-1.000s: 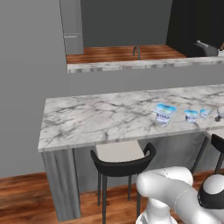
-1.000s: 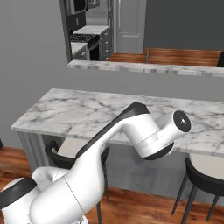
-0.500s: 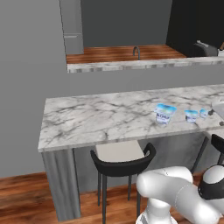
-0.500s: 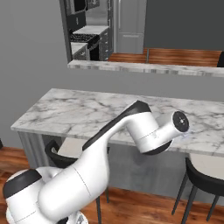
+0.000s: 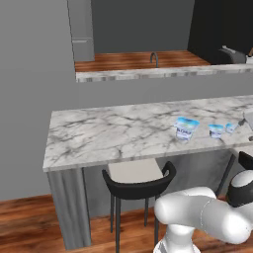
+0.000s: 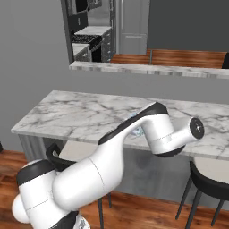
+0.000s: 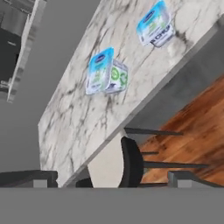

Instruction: Stack the yogurt containers by placing the smaller containers on top of the larger containers.

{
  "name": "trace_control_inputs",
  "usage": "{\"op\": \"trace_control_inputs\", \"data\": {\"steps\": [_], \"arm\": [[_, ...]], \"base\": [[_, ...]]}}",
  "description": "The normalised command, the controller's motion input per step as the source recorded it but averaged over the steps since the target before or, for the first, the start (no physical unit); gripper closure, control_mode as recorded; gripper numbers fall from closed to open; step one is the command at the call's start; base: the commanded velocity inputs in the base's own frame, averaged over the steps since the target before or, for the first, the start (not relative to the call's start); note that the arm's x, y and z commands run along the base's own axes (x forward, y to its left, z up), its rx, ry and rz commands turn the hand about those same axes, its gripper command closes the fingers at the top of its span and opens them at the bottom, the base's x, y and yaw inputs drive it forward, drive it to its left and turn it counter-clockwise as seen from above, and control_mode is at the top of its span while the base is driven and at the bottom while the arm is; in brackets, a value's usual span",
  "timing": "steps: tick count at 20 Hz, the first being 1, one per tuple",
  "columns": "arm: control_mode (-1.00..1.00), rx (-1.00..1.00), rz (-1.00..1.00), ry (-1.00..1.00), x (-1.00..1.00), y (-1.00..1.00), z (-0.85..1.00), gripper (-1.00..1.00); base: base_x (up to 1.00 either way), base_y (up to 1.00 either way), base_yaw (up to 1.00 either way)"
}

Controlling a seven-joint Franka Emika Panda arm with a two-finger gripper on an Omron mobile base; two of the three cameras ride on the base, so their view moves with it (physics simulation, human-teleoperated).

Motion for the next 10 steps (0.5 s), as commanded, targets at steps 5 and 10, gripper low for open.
{"op": "trace_control_inputs", "data": {"steps": [5, 10], "arm": [[-1.0, 0.19, -0.13, 0.06, 0.04, -0.25, 0.0, -1.0], [-1.0, 0.17, -0.13, 0.02, 0.01, -0.07, 0.0, -1.0]], "base": [[0.0, 0.0, 0.0], [0.0, 0.0, 0.0]]}}
